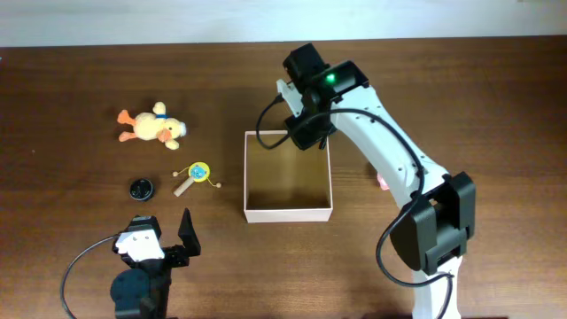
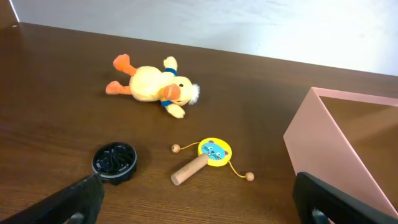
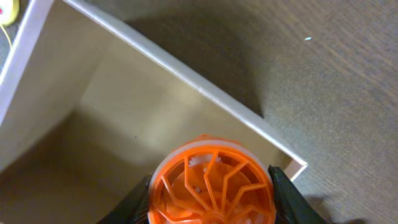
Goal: Pack container
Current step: 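Open the right gripper to drop the orange toy into the box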
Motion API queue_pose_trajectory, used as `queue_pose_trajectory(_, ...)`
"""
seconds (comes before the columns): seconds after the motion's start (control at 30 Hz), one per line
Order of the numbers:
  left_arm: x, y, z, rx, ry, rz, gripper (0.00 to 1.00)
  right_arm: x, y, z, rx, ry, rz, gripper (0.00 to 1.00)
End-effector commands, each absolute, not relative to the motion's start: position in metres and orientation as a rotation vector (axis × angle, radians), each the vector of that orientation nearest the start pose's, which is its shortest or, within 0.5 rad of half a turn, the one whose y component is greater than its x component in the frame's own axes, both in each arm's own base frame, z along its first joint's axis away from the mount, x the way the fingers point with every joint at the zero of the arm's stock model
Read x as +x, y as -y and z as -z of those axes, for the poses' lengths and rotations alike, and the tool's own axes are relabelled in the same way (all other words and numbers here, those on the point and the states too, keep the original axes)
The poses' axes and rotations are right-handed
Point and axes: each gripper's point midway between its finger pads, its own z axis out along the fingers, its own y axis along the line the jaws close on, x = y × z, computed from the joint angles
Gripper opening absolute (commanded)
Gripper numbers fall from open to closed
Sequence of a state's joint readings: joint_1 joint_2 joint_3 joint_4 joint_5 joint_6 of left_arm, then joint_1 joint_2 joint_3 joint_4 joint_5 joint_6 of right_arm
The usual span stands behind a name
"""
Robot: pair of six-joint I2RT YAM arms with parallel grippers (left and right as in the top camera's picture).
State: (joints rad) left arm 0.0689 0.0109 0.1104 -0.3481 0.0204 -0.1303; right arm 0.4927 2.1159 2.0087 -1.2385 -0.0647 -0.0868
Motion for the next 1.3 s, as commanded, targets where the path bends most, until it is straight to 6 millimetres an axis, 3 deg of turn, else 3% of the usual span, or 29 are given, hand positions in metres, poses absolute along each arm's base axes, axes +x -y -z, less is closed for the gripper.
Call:
queue_pose_trajectory(0.0,0.232,-0.012,-0.139,-0.148,-1.813,0.058,0.99,0.399,-0.220,-0.139,-0.858,-2.790,-0.095,0.25)
queue_pose_trajectory(0.3,0.232,-0.012,-0.139,-0.148,-1.813,0.058,0.99,0.392,-0.211,-0.121,-0.859,-2.837,-0.072,0.25)
queue_pose_trajectory(0.77,0.232,-0.012,-0.139,-0.148,-1.813,0.058,0.99,0.400,-0.210,-0.121,-0.851,-2.808,-0.041,0.25)
queue_pose_trajectory(1.0,0.232,-0.012,-0.139,-0.148,-1.813,0.058,0.99,0.401,-0.211,-0.121,-0.850,-2.804,-0.043,0.31)
queue_pose_trajectory(1.27,0.232,-0.012,-0.139,-0.148,-1.813,0.058,0.99,0.401,-0.211,-0.121,-0.850,-2.803,-0.042,0.44)
